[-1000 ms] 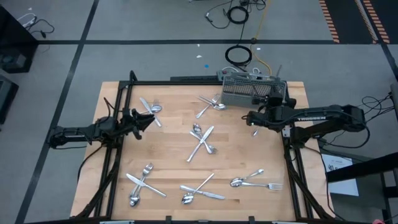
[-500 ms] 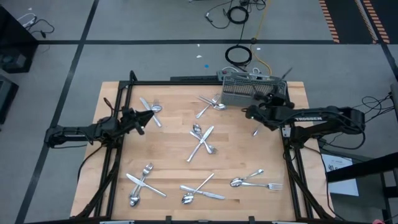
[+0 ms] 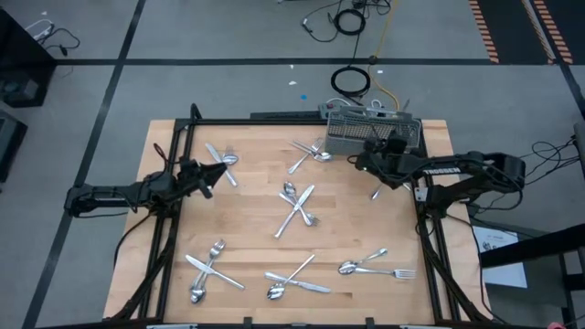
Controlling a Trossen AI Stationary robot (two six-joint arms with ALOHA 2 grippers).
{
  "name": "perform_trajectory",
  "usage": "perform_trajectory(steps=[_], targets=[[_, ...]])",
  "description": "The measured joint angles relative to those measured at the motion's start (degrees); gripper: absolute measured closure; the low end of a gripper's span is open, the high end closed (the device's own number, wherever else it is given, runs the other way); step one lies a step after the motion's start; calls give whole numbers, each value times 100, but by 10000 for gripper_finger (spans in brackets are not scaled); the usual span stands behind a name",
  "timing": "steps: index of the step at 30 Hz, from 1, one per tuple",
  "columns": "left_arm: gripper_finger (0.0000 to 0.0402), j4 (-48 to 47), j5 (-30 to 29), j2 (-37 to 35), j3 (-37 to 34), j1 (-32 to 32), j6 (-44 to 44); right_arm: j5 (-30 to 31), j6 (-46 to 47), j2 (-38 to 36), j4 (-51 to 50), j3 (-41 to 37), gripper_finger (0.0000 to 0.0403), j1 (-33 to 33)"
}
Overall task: Sort silverware
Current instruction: Put the silver table knife into the gray utensil holder
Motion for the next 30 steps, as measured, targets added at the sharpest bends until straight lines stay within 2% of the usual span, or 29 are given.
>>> perform_trajectory(steps=[5, 10, 19, 22, 26, 28, 30], targets=[[281, 0, 100, 0, 0, 0, -1, -80, -543, -97, 265, 0, 310, 1], [281, 0, 109, 0, 0, 0, 3, -90, -639, -137, 343, 0, 266, 1], [281, 17, 120, 0, 0, 0, 1, -107, -882, -416, 431, 0, 242, 22], [281, 196, 244, -1, 7, 2, -39, -98, -1668, -739, 815, 2, 241, 72], [281, 168, 266, 2, 133, 2, 112, -133, -3319, -1213, 1803, 2, 241, 132], [281, 232, 268, -2, 251, 2, 308, -431, -4293, -1443, 2475, 2, 241, 138], [281, 189, 270, 0, 332, 2, 551, -1048, -5331, -1623, 3207, 2, 241, 136]])
